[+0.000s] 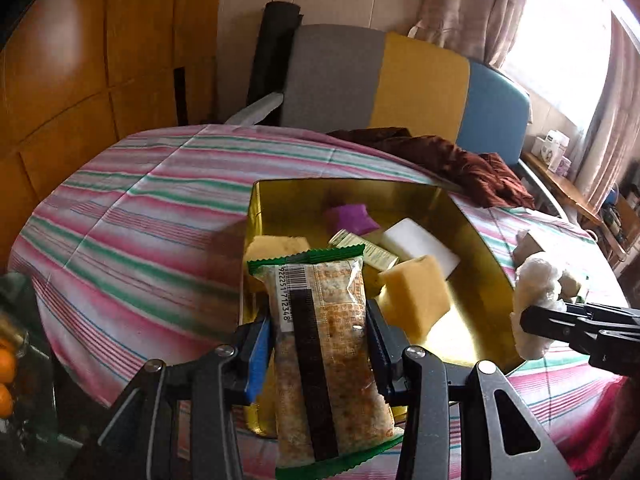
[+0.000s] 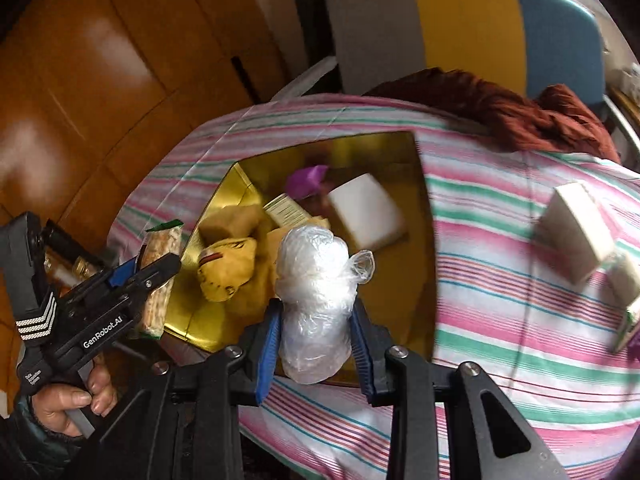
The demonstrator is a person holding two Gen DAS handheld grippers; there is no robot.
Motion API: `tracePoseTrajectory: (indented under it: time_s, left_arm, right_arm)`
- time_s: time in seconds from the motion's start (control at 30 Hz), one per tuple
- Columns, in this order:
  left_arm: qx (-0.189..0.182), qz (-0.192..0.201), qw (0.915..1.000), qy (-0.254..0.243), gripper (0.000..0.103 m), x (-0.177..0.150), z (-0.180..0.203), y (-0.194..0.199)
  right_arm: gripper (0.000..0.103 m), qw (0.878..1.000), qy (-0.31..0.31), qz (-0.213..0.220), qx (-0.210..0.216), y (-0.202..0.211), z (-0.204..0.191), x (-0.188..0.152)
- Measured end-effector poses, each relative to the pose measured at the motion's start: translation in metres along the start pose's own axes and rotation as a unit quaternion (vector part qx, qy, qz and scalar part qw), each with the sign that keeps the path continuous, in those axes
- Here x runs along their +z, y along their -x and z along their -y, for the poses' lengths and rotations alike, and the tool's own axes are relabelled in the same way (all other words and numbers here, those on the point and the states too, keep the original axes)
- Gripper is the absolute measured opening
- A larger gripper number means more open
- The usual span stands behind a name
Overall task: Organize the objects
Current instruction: 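Carry the cracker packet and plastic bag over the gold tray, then release the cracker packet and plastic bag into the tray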
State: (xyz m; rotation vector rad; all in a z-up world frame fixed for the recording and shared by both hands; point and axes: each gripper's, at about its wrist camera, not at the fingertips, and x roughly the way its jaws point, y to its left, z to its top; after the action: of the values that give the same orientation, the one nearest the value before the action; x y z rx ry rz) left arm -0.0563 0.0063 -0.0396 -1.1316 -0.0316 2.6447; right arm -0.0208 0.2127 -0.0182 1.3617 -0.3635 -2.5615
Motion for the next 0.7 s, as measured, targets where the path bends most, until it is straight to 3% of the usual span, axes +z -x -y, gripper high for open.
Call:
tracePoseTrajectory:
  time_s: [0.07,0.1,0.2,0.4,0.7]
  left_arm:
    - [-0.001,-0.009,0.9999,-0.005,0.044,-0.004,0.000,-0.004]
    - [-0.002,-0.013,0.9999,-0.005,0.048,-0.006,0.001,-0.006]
    - [0.001,-0.014,0.9999,-0.005,0.066,-0.007,0.005,-0.009]
    - [0.006,-0.008,0.9999,0.005,0.066,-0.003,0.002,-0.004]
    - [0.025,0.010,0.9996,0.005,0.067,-0.002,0.006,0.007]
  right_arm:
    - [0.039,1.000,0.009,-0.004,0.019,-0.009,-0.007,0.000]
    - [0.047,0.999,0.013,-0.009,0.032,-0.015,-0.011,0.001]
    - [0.057,0.999,0.015,-0.018,0.042,-0.026,-0.019,-0.001]
    - [0.059,0.999,0.015,-0.024,0.025,-0.029,-0.019,-0.010]
    - [0.063,0.998,0.025,0.020,-0.051,-0.021,-0.022,-0.014]
